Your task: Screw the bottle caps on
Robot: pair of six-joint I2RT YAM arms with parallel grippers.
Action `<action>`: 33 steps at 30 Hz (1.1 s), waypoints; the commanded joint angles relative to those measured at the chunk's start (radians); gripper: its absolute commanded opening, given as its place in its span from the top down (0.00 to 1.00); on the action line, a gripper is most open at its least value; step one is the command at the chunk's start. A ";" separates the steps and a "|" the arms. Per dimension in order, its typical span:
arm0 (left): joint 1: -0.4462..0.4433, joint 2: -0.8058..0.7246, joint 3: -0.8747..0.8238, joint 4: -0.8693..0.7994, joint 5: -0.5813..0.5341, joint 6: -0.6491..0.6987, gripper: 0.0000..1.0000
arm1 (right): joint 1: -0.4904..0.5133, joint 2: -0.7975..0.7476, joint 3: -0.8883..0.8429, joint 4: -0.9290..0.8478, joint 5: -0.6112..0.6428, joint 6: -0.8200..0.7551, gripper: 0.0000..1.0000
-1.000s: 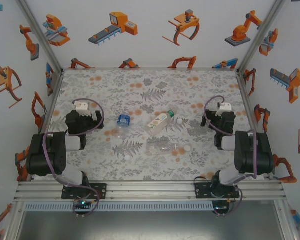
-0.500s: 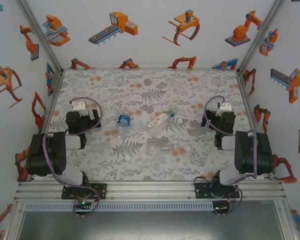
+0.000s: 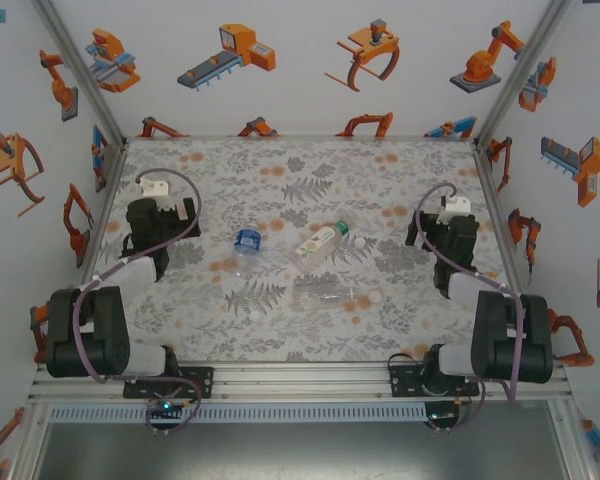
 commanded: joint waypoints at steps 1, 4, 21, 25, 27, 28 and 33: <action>-0.032 -0.025 0.094 -0.220 0.047 -0.045 0.03 | 0.016 -0.054 0.058 -0.168 -0.010 0.020 0.03; -0.058 -0.005 0.198 -0.377 0.054 -0.156 0.03 | 0.039 -0.101 0.091 -0.267 -0.016 0.032 0.04; -0.542 0.271 0.653 -0.729 0.167 -0.248 0.02 | 0.076 -0.203 0.275 -0.728 -0.079 0.182 0.08; -0.623 0.353 0.754 -0.775 0.183 -0.226 0.02 | 0.076 -0.187 0.316 -0.775 -0.125 0.193 0.08; -0.660 0.390 0.801 -0.803 0.172 -0.212 0.02 | 0.076 -0.178 0.334 -0.798 -0.147 0.181 0.08; -0.675 0.407 0.817 -0.814 0.167 -0.206 0.02 | 0.076 -0.175 0.340 -0.805 -0.160 0.174 0.08; -0.734 0.499 0.898 -0.887 0.124 -0.160 0.04 | 0.077 -0.169 0.344 -0.790 -0.274 0.154 0.08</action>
